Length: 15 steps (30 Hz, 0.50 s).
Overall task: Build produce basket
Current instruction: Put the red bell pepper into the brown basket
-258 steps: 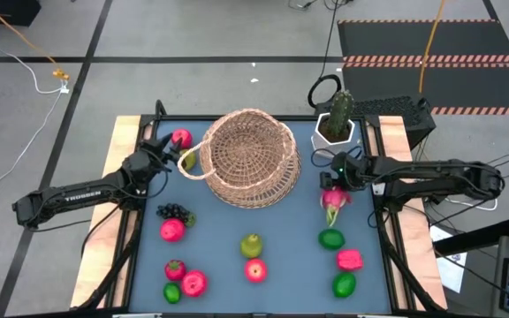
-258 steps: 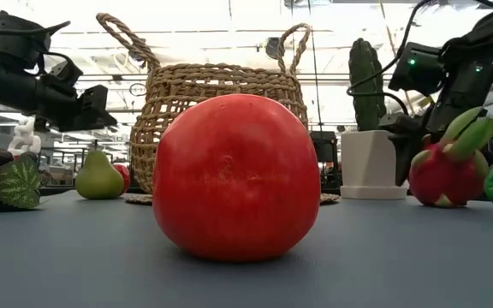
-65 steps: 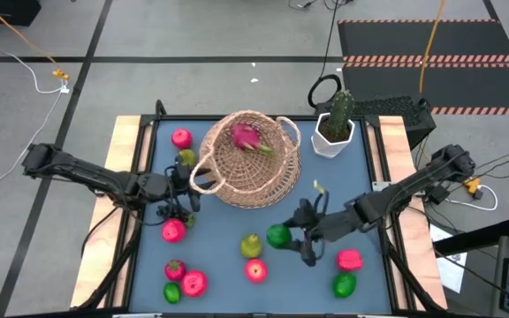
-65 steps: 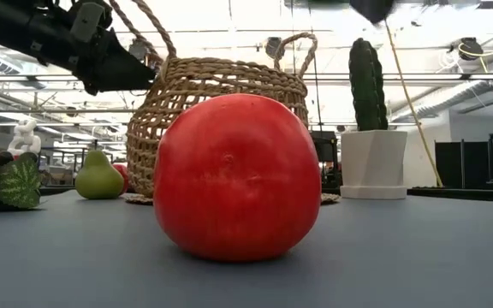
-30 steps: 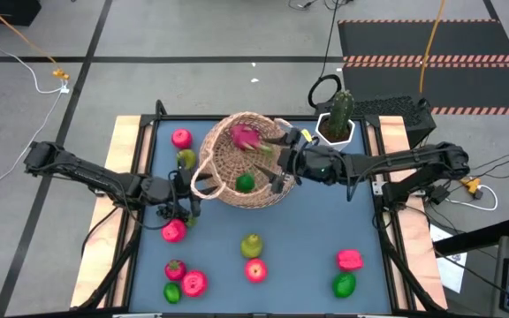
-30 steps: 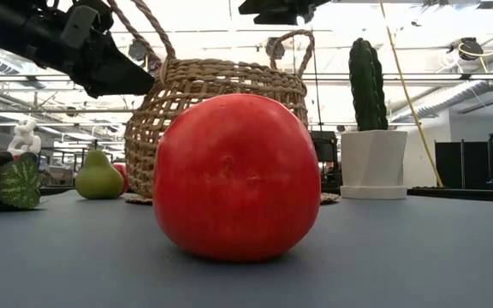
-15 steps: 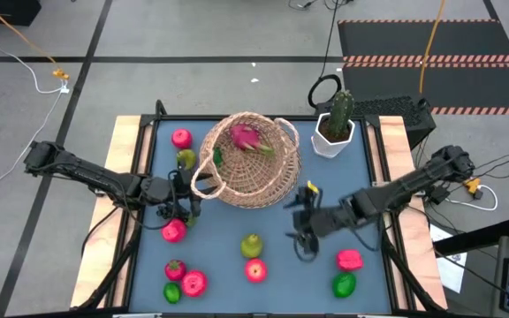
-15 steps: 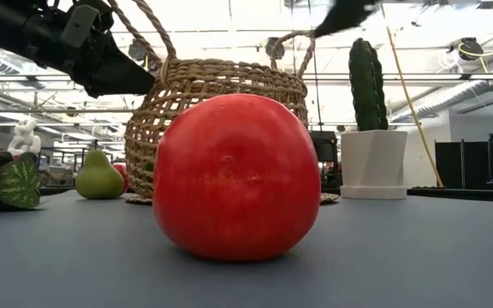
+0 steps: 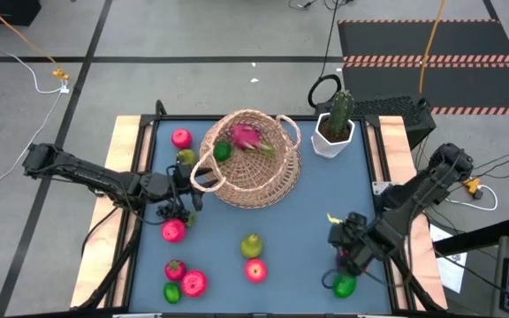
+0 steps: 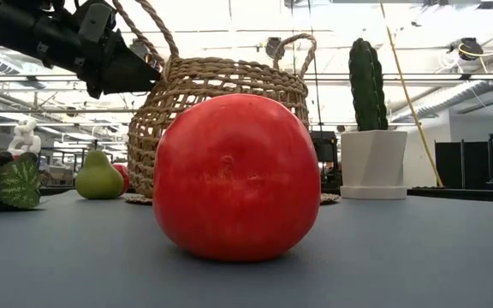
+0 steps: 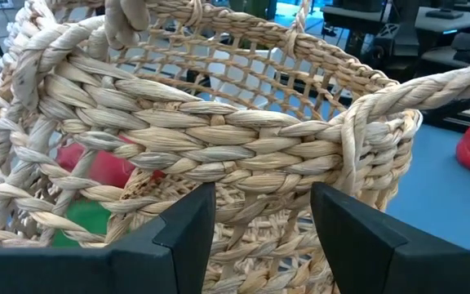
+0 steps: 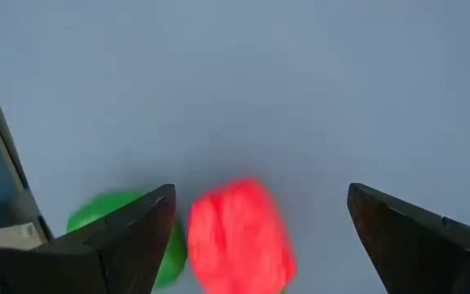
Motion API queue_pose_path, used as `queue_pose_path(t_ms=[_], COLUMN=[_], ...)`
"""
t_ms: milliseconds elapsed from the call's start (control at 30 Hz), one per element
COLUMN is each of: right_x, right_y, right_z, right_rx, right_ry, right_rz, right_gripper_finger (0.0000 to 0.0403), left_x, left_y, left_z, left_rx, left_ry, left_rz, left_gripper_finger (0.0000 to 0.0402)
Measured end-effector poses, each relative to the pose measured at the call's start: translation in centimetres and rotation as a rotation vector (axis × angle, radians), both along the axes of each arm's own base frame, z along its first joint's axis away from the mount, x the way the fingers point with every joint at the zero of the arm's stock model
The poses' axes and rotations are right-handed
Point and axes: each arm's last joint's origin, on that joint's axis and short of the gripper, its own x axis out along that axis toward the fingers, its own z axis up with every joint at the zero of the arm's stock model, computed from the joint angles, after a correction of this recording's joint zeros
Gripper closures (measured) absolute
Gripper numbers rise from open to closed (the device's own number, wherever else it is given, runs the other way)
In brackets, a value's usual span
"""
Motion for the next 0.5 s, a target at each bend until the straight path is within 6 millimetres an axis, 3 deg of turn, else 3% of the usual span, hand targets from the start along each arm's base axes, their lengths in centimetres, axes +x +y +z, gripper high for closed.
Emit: queue_pose_path(t_ms=[333,500], right_x=[-2.6,-3.9], right_y=[1.9,2.3], right_z=[-0.1,-2.1], right_rx=[-0.012,-0.06], right_ry=[0.025,0.034], right_rz=[0.055,0.234], right_gripper_finger=[0.0046,0.0046], left_x=[0.0,-0.1], left_y=[0.0,0.0], left_z=[0.0,-0.2], left_rx=[-0.007,-0.014], left_ry=[-0.004,0.017], left_rz=[0.002,0.003], left_gripper_finger=[0.0197,0.0197])
